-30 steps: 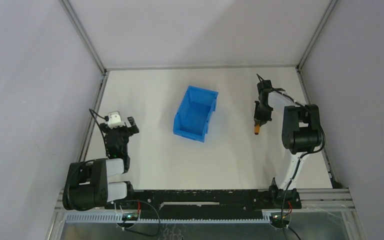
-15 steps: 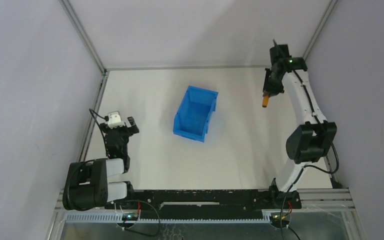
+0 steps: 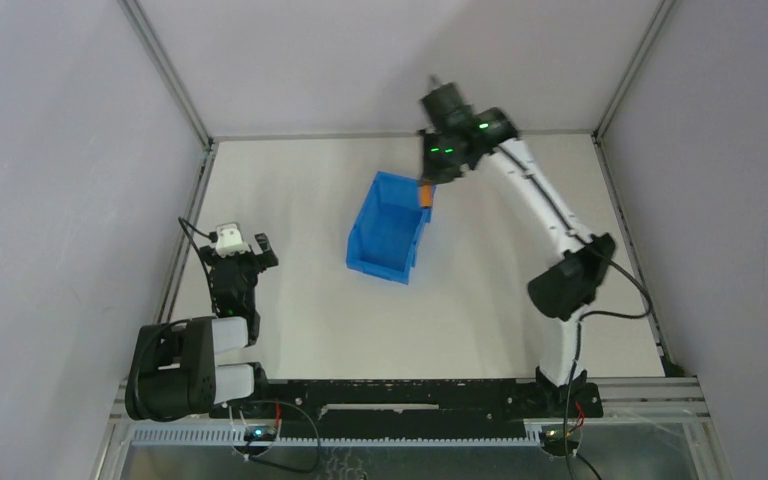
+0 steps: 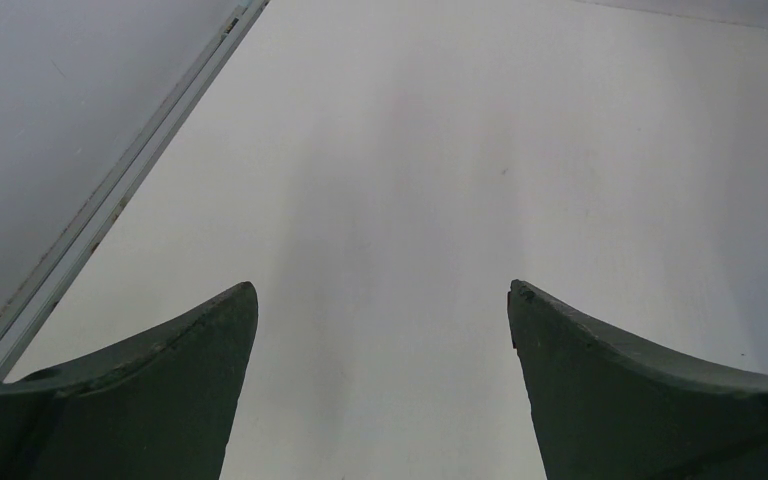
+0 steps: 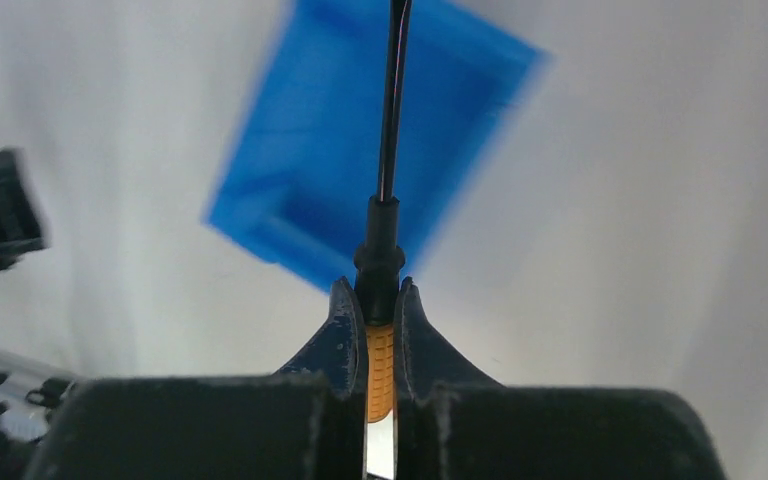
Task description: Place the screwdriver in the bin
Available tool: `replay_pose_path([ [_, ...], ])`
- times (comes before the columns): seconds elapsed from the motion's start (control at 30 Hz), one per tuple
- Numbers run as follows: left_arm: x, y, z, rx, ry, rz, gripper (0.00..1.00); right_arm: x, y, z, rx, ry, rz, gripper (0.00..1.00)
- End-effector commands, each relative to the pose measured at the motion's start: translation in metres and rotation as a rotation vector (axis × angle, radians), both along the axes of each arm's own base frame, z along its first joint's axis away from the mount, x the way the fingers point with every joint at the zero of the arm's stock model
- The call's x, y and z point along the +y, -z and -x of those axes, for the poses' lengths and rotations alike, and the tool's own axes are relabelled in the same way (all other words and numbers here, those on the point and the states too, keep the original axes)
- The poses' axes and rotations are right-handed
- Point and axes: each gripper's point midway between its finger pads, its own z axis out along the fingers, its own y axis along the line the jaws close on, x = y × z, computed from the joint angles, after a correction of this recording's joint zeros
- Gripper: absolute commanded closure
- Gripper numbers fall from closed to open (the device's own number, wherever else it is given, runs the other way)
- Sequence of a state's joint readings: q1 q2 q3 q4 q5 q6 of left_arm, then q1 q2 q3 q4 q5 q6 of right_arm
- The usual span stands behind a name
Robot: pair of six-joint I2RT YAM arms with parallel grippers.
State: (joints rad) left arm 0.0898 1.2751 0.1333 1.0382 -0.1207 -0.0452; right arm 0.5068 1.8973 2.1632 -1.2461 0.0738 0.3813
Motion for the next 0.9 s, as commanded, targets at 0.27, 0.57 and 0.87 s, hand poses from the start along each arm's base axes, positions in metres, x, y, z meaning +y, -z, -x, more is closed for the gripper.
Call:
replay_pose_path([
  [0.27,0.001,-0.035,-0.014,-0.103,0.0,-0.019,0.0,0.122,0.022,-0.007,-0.15,-0.057,-0.057,1.0],
  [0.57,0.001,-0.035,-0.014,-0.102,-0.001,-0.019,0.0,0.125,0.145,-0.012,0.018,-0.041,0.118,1.0],
  [0.87,0.001,-0.035,-0.014,-0.102,0.0,-0.018,0.0,0.117,0.206,-0.013,0.067,-0.005,0.188,0.9],
])
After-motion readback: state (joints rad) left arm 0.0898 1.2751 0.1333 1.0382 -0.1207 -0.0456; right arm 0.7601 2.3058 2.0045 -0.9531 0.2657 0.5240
